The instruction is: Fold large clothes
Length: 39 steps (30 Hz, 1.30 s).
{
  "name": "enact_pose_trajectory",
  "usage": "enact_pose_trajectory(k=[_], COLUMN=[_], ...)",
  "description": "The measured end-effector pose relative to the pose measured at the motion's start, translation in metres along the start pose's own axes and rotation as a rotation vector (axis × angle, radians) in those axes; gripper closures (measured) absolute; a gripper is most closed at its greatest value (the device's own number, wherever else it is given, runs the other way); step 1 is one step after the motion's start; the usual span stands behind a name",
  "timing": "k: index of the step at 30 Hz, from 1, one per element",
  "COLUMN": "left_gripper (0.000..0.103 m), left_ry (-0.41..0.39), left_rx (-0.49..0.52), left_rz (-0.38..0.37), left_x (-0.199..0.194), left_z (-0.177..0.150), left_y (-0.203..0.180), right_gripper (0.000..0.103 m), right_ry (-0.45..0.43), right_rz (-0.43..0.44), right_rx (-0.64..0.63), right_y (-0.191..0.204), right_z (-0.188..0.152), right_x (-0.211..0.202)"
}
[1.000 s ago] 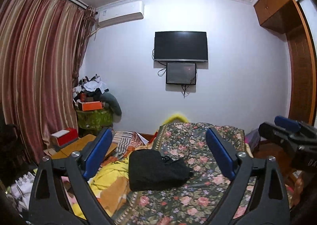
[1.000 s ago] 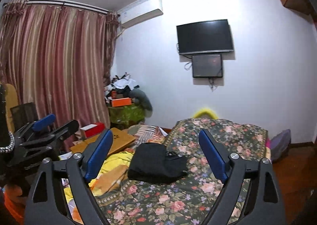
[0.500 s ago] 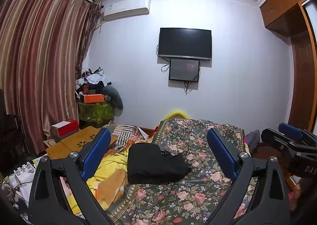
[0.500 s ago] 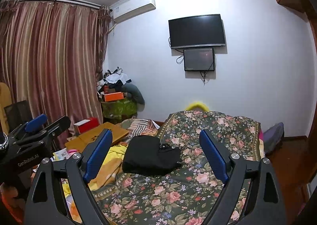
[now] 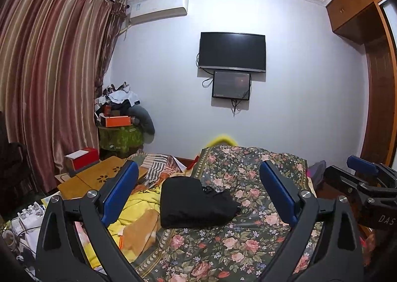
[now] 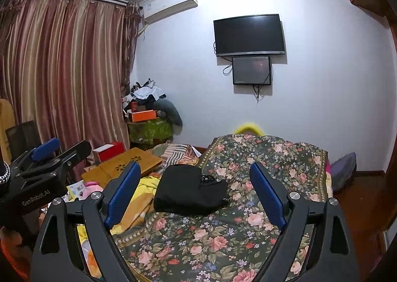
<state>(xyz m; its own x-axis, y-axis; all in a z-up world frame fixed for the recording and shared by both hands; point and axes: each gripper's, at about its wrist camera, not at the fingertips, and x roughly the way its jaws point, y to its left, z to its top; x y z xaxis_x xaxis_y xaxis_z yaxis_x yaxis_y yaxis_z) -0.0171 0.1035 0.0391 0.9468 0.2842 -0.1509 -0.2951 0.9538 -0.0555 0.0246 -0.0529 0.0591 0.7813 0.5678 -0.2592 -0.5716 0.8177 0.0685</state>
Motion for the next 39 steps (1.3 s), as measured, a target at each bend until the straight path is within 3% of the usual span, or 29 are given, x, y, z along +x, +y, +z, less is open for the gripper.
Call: enact_pose_trajectory(k=[39], left_gripper=[0.004], left_ry=[0.022], left_rx=[-0.002], left_rz=[-0.013], left_x=[0.0021], left_z=[-0.0041], left_y=[-0.0075], right_gripper=[0.015], right_ry=[0.018], right_rz=[-0.004], right_rx=[0.007], right_y=[-0.0004], right_z=[0.0045], right_x=[-0.0053])
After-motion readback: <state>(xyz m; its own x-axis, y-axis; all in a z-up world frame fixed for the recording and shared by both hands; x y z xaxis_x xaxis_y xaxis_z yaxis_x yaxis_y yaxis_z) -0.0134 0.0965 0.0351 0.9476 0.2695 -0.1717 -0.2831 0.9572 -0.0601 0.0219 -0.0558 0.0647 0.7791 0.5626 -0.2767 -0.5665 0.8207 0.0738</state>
